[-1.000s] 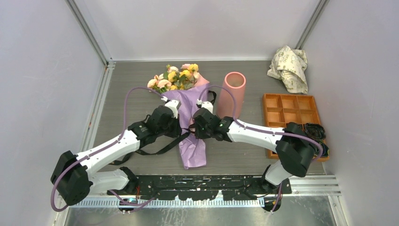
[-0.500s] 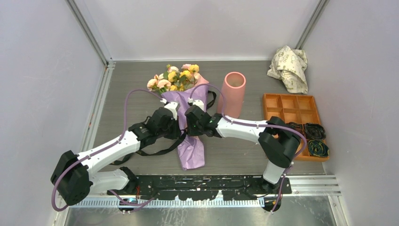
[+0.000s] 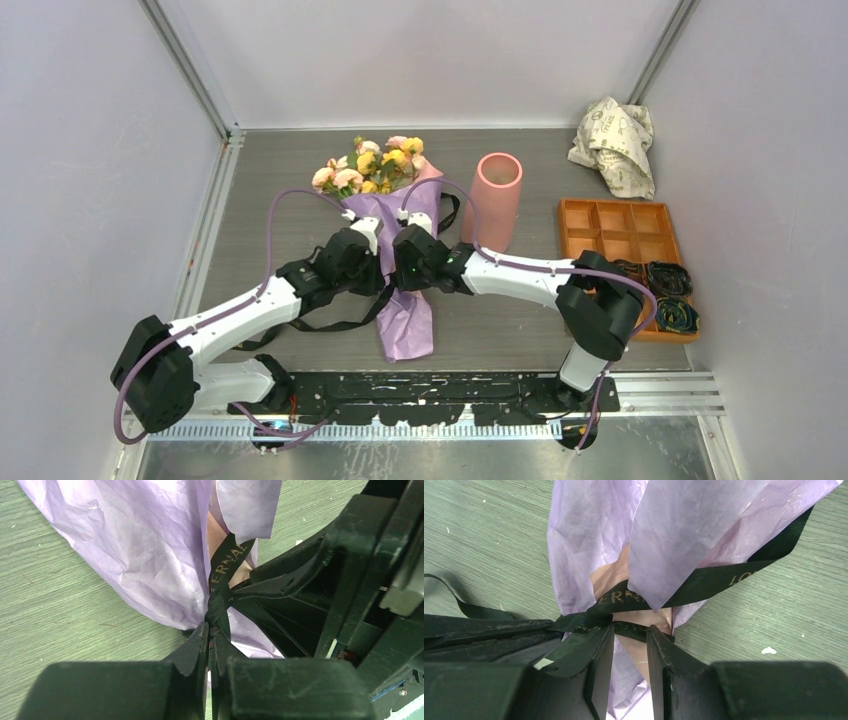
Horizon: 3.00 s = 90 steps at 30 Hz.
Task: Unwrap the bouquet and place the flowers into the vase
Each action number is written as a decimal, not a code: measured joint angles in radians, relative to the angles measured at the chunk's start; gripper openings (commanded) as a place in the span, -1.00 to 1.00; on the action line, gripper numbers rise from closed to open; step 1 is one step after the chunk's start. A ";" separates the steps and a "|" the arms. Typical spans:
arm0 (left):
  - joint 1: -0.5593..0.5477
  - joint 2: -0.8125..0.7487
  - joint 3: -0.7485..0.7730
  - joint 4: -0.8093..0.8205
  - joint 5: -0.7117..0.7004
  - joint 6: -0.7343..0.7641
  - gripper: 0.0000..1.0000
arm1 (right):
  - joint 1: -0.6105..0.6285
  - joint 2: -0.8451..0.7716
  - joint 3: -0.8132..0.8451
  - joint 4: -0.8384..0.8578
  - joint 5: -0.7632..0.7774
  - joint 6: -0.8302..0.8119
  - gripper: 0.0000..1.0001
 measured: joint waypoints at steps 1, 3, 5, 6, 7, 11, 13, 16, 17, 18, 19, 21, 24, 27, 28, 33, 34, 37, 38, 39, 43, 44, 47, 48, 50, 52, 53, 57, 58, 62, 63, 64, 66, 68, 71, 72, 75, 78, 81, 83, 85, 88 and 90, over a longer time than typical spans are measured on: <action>0.000 0.000 0.000 0.000 -0.001 0.000 -0.92 | 0.001 -0.005 0.000 0.001 -0.001 -0.001 -0.27; 0.000 0.001 0.000 0.000 -0.006 0.000 -0.92 | 0.003 -0.006 0.000 0.005 -0.001 -0.002 -0.27; 0.000 0.001 0.000 0.000 -0.008 0.000 -0.92 | 0.005 -0.006 0.000 0.003 0.000 -0.003 -0.26; 0.000 0.002 0.001 0.000 -0.009 0.001 -0.92 | 0.005 -0.006 0.000 0.005 -0.001 -0.003 -0.27; 0.000 0.004 0.002 -0.001 -0.011 0.002 -0.92 | 0.005 -0.006 0.000 0.005 -0.001 -0.003 -0.27; 0.000 0.017 0.021 -0.002 -0.012 0.005 -0.92 | 0.006 0.006 0.000 0.009 -0.003 -0.003 -0.27; 0.000 0.018 0.032 -0.003 -0.012 0.010 -0.92 | 0.007 0.020 0.001 0.012 -0.003 -0.004 -0.26; 0.000 0.018 0.045 -0.003 -0.016 0.021 -0.92 | 0.007 0.044 0.005 0.013 -0.005 -0.007 -0.26; 0.000 0.018 0.046 -0.003 -0.017 0.023 -0.92 | 0.008 0.050 0.005 0.013 -0.006 -0.007 -0.26; 0.000 0.018 0.046 -0.003 -0.018 0.025 -0.92 | 0.008 0.052 0.005 0.013 -0.008 -0.007 -0.26; 0.000 0.018 0.046 -0.005 -0.018 0.025 -0.92 | 0.010 0.052 0.005 0.013 -0.009 -0.007 -0.26; 0.000 0.018 0.046 -0.004 -0.018 0.025 -0.92 | 0.013 0.052 0.005 0.018 -0.012 -0.007 -0.26; 0.000 0.018 0.046 -0.005 -0.019 0.026 -0.92 | 0.019 0.055 0.005 0.022 -0.014 -0.007 -0.30; 0.000 0.018 0.046 -0.008 -0.024 0.026 -0.92 | 0.021 0.070 0.008 0.026 -0.017 -0.010 -0.43; 0.000 0.018 0.046 -0.010 -0.027 0.026 -0.92 | 0.022 0.077 0.012 0.026 -0.019 -0.011 -0.50; 0.000 0.017 0.046 -0.018 -0.061 0.020 -0.92 | 0.025 0.104 0.029 0.026 -0.018 -0.023 -0.95; 0.000 0.014 0.046 -0.020 -0.070 0.016 -0.93 | 0.026 0.104 0.029 0.026 -0.013 -0.025 -0.98; 0.000 -0.005 0.039 -0.026 -0.106 -0.009 -0.93 | 0.027 0.101 0.031 0.015 0.021 -0.028 -0.98; 0.000 -0.014 0.036 -0.033 -0.124 -0.023 -0.93 | 0.027 0.097 0.031 0.010 0.032 -0.029 -0.98; 0.000 -0.021 0.035 -0.042 -0.145 -0.034 -0.94 | 0.029 0.089 0.031 -0.003 0.050 -0.029 -0.99; 0.004 -0.031 0.035 -0.108 -0.246 -0.091 -0.94 | 0.029 0.024 0.028 -0.040 0.118 -0.030 -0.99; 0.011 -0.031 0.034 -0.130 -0.274 -0.113 -0.94 | 0.029 0.002 0.026 -0.047 0.138 -0.030 -0.99; 0.043 -0.032 0.030 -0.173 -0.321 -0.164 -0.94 | 0.029 -0.060 0.016 -0.066 0.188 -0.030 -0.99; 0.061 -0.033 0.027 -0.185 -0.332 -0.183 -0.94 | 0.029 -0.078 0.012 -0.072 0.207 -0.030 -0.99; 0.102 -0.039 0.016 -0.205 -0.349 -0.212 -0.95 | 0.029 -0.107 0.004 -0.088 0.246 -0.029 -0.99; 0.131 -0.042 0.007 -0.219 -0.353 -0.233 -0.94 | 0.029 -0.118 -0.001 -0.105 0.275 -0.031 -0.94; 0.143 -0.042 0.005 -0.224 -0.354 -0.238 -0.94 | 0.029 -0.119 -0.003 -0.116 0.287 -0.033 -0.85; 0.153 -0.042 0.004 -0.225 -0.348 -0.243 -0.94 | 0.030 -0.119 -0.010 -0.124 0.269 -0.051 -0.49; 0.153 -0.042 0.004 -0.224 -0.346 -0.243 -0.94 | 0.031 -0.118 -0.010 -0.119 0.253 -0.057 -0.42; 0.153 -0.042 0.004 -0.224 -0.337 -0.239 -0.94 | 0.062 -0.079 0.027 -0.101 0.195 -0.089 -0.28; 0.153 -0.042 0.004 -0.223 -0.337 -0.237 -0.94 | 0.074 -0.060 0.046 -0.098 0.185 -0.102 -0.27; 0.153 -0.042 0.004 -0.223 -0.337 -0.237 -0.94 | 0.088 -0.037 0.067 -0.088 0.172 -0.116 -0.27; 0.153 -0.042 0.004 -0.222 -0.337 -0.236 -0.93 | 0.105 0.003 0.097 -0.066 0.150 -0.137 -0.26; 0.153 -0.042 0.004 -0.221 -0.338 -0.237 -0.93 | 0.119 0.037 0.112 -0.034 0.122 -0.156 -0.25; 0.153 -0.043 0.004 -0.220 -0.338 -0.237 -0.93 | 0.123 0.068 0.112 -0.005 0.087 -0.171 -0.25; 0.153 -0.044 0.004 -0.220 -0.338 -0.237 -0.93 | 0.122 0.079 0.112 0.006 0.078 -0.173 -0.25; 0.153 -0.053 0.004 -0.220 -0.338 -0.236 -0.93 | 0.122 0.104 0.112 0.028 0.064 -0.176 -0.25; 0.154 -0.061 0.004 -0.221 -0.338 -0.235 -0.93 | 0.122 0.127 0.113 0.051 0.069 -0.188 -0.25; 0.154 -0.071 0.004 -0.223 -0.337 -0.233 -0.93 | 0.122 0.149 0.121 0.066 0.078 -0.197 -0.27; 0.154 -0.080 0.004 -0.224 -0.337 -0.232 -0.93 | 0.122 0.172 0.139 0.074 0.083 -0.203 -0.27; 0.154 -0.089 0.004 -0.224 -0.337 -0.232 -0.93 | 0.122 0.190 0.152 0.083 0.088 -0.209 -0.29; 0.154 -0.091 0.004 -0.224 -0.337 -0.233 -0.93 | 0.122 0.201 0.165 0.091 0.103 -0.217 -0.34; 0.156 -0.091 0.004 -0.223 -0.337 -0.233 -0.93 | 0.122 0.204 0.175 0.095 0.115 -0.222 -0.56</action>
